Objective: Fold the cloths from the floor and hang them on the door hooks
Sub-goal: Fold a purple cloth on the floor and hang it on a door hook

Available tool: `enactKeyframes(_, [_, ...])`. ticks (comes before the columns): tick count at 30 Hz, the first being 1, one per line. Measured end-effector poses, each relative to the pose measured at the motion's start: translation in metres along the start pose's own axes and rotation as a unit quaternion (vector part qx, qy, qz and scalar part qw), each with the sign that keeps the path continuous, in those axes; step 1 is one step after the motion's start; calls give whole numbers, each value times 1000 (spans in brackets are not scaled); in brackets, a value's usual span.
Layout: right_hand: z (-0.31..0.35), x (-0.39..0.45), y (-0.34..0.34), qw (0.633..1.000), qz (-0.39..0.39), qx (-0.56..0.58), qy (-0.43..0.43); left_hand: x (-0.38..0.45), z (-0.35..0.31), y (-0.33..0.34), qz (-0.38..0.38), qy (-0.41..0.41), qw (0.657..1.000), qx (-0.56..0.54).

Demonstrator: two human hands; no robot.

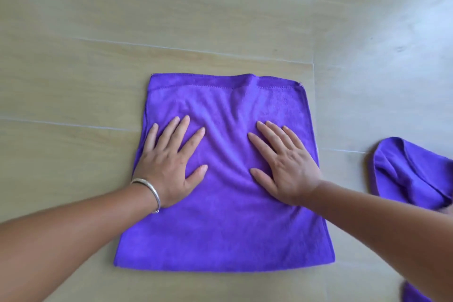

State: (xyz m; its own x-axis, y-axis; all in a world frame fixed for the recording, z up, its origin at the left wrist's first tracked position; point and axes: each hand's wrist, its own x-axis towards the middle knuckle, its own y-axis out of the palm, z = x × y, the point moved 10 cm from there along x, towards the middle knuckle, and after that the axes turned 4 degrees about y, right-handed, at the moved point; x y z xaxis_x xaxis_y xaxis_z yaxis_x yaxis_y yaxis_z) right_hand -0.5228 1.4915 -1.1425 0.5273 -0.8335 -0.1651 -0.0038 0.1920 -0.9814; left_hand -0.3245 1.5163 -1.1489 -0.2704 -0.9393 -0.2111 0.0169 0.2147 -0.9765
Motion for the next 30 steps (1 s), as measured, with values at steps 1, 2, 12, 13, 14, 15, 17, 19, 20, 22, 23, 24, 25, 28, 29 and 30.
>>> enactKeyframes(1, [1,1,-2,1000,0,-1,1,1,0,-2,-3,-1,1000,-2])
enactKeyframes(2, [0,2,-2,1000,2,-3,0,3,0,-2,-3,2,1000,-5])
enactKeyframes(12, [-30,53,-14,998,-6,-35,55,50,35,-11,-37,-33,999,-1])
enactKeyframes(13, [-28,51,-15,997,-8,-35,63,46,34,-14,-46,-33,998,-6])
enactKeyframes(14, [-25,46,-17,997,-13,-28,68,39,30,-17,-55,-24,998,-9])
enactKeyframes(15, [-20,36,-18,998,-19,-17,61,28,21,-20,-64,-1,998,-8])
enactKeyframes(17, [-1,5,-16,1000,-19,2,-2,-5,-1,-16,-66,73,995,0])
enactKeyframes(19, [17,-38,-4,996,5,-8,-88,-47,-19,-3,-44,141,989,13])
enactKeyframes(20, [21,-58,2,992,14,-21,-120,-67,-24,5,-30,164,986,22])
enactKeyframes(22, [23,-88,13,985,27,-53,-162,-93,-25,16,-5,191,981,42])
enactKeyframes(23, [23,-97,17,982,37,-67,-172,-98,-24,16,4,195,980,45])
enactKeyframes(24, [22,-102,20,980,47,-75,-177,-99,-23,14,9,196,980,43])
enactKeyframes(25, [21,-104,21,979,55,-79,-179,-98,-23,12,16,198,979,40])
enactKeyframes(28, [21,-108,19,977,77,-104,-167,-98,-29,4,42,187,980,46])
enactKeyframes(29, [22,-109,17,978,82,-114,-157,-100,-30,3,53,173,982,46])
enactKeyframes(30, [23,-111,15,978,92,-121,-144,-102,-31,2,66,157,984,45])
